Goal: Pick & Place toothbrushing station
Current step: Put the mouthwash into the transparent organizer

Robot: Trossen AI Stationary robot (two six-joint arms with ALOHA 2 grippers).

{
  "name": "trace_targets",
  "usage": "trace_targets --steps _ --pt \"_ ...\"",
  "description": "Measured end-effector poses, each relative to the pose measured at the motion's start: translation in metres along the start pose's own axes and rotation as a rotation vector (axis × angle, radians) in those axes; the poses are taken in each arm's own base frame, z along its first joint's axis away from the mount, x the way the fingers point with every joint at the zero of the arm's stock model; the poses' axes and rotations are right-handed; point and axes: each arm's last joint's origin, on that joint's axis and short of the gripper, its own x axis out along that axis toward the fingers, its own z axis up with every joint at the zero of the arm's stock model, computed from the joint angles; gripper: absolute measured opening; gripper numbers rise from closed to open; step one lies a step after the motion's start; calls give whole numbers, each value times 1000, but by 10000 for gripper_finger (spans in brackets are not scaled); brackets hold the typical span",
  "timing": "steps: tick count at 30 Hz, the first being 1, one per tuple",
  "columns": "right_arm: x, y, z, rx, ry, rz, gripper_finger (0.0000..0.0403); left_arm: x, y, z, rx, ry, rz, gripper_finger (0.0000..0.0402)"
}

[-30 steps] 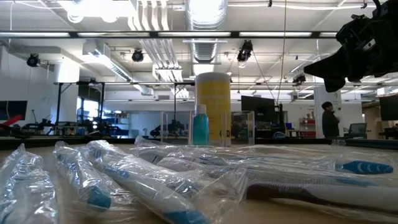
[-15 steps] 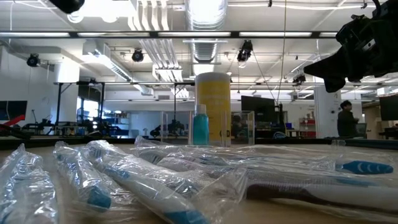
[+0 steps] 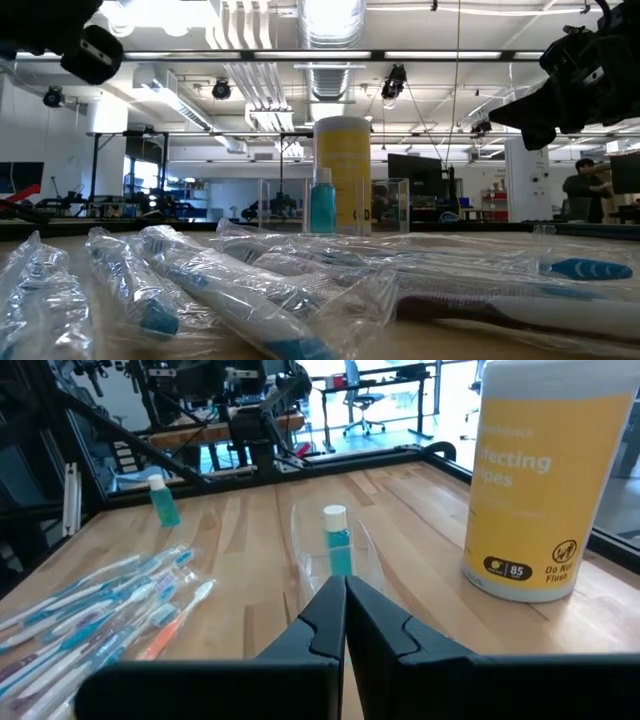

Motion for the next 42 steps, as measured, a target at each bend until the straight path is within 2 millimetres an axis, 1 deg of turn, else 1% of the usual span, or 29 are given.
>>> trace_targets --steps 2,4,14,19,22,29,38,40,42 --pt "0 0 0 1 0 0 8 0 0 -5 -3 -7 -21 3" --pt "0 0 0 3 0 0 8 1 1 -12 1 17 -18 2" --pt "0 0 0 2 0 -3 8 1 4 -34 7 62 -3 2" --pt "0 0 0 -1 0 -4 8 0 7 -49 8 89 7 3" --pt "0 0 0 -1 0 -7 8 -2 8 -50 -4 100 21 2" --pt "0 0 0 -14 0 -7 8 -3 8 -47 4 58 24 2" --pt "0 0 1 23 -13 -5 8 -4 10 -44 0 18 110 5" --pt "-1 1 6 52 -13 -4 8 -4 10 -44 0 18 111 5" --pt "-2 3 21 60 0 1 8 -4 10 -44 0 22 111 5"
